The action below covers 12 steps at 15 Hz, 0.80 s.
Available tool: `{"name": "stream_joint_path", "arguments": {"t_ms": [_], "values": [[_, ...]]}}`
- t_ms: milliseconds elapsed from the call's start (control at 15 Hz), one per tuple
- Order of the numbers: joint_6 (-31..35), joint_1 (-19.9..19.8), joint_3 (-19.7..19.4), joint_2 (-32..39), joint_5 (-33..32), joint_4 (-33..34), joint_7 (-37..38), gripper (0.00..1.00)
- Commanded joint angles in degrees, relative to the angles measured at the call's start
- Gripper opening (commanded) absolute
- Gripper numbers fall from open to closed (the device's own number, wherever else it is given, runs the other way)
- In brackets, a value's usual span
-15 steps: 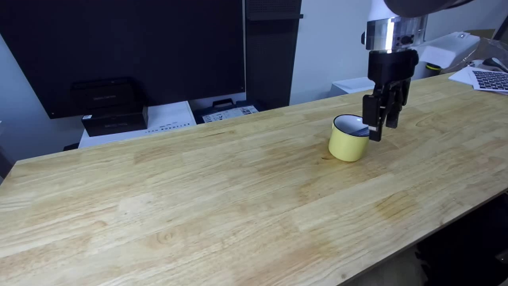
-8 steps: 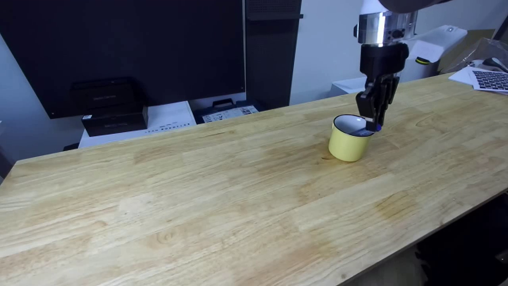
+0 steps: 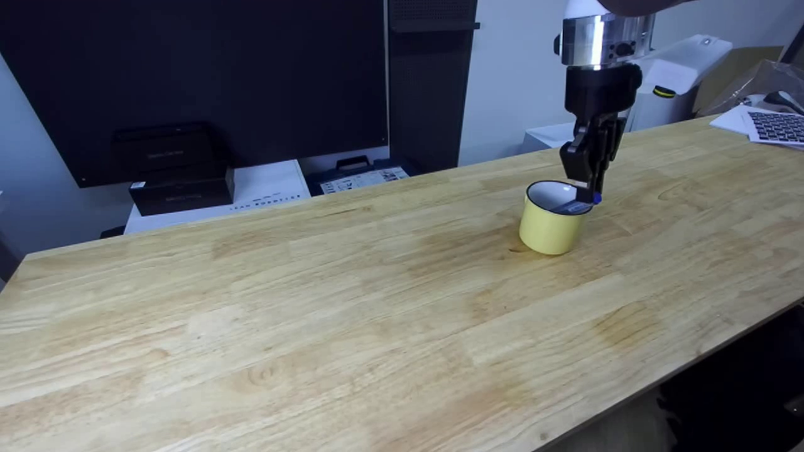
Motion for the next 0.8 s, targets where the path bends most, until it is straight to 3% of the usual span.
{"name": "stream_joint_path", "arguments": {"t_ms": [0, 733], "values": [[-1.5, -0.2, 1.0, -1.4, 0.2, 0.5, -0.5, 0.05], [-13.8, 1.3, 4.5, -20.7, 5.6, -4.2, -0.2, 0.05]]}}
